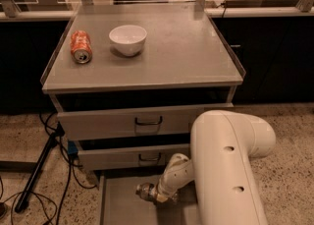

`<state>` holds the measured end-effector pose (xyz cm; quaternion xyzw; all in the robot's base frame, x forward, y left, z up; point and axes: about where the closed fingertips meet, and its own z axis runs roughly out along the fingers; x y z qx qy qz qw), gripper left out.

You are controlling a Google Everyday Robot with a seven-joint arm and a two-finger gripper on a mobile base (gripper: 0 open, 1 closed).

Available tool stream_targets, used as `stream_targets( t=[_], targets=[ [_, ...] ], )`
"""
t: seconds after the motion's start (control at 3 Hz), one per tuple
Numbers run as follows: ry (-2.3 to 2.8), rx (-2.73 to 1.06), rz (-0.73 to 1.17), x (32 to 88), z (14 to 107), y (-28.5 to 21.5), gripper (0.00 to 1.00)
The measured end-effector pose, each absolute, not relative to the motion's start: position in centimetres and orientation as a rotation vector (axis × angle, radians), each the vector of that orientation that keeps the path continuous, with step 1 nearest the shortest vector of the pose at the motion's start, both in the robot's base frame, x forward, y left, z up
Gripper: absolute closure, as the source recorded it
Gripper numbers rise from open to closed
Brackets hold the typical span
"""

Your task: Pick water bottle from bottom drawer and place on counter

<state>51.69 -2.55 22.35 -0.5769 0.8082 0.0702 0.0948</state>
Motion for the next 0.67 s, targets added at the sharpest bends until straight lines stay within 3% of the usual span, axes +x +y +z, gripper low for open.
stream_targets(
  t=[0.67],
  targets=[
    [2.423,-1.714,0.187,51.64,22.67,-2.89,1.0]
  ],
)
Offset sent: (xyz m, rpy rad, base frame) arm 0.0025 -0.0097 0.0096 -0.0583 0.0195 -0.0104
